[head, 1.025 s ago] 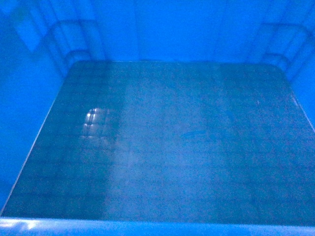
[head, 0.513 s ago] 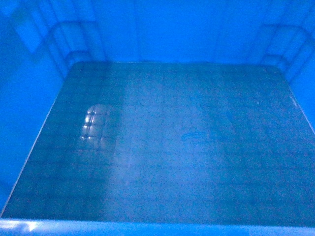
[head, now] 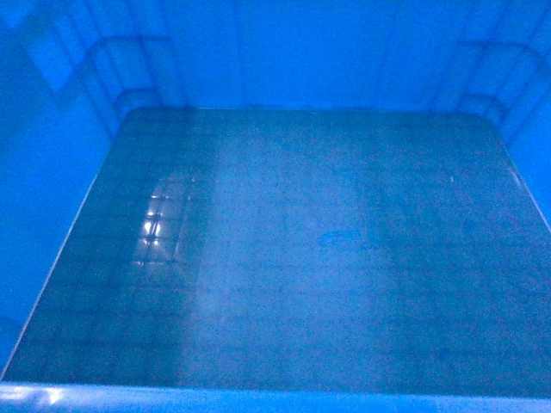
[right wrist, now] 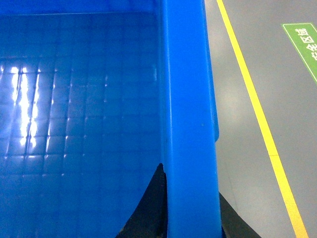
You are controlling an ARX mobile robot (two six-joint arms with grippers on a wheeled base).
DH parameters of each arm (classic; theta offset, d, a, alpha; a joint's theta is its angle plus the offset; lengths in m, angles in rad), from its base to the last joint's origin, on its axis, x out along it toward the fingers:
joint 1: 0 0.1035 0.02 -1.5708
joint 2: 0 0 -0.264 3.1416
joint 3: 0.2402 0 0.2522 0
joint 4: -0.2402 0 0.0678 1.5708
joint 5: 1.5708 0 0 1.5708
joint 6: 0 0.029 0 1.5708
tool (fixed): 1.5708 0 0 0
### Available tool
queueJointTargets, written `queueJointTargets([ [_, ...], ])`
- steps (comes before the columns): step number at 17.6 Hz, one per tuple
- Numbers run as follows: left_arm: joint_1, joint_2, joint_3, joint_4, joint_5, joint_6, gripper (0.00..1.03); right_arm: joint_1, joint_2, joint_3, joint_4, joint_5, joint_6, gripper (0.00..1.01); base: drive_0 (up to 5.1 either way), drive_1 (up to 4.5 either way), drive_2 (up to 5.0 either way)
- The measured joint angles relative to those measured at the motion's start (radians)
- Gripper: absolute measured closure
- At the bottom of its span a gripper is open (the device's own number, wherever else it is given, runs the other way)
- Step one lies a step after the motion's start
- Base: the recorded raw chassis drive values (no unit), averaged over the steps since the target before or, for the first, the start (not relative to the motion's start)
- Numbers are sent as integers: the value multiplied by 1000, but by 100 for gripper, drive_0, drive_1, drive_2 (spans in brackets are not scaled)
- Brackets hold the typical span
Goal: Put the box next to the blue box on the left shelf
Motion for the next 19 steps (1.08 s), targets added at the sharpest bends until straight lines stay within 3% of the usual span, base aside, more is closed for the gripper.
queueJointTargets([
  [19, 0, 0, 0, 0, 1, 1, 95, 0, 0, -1, 0, 0, 1, 92, 2, 429, -425],
])
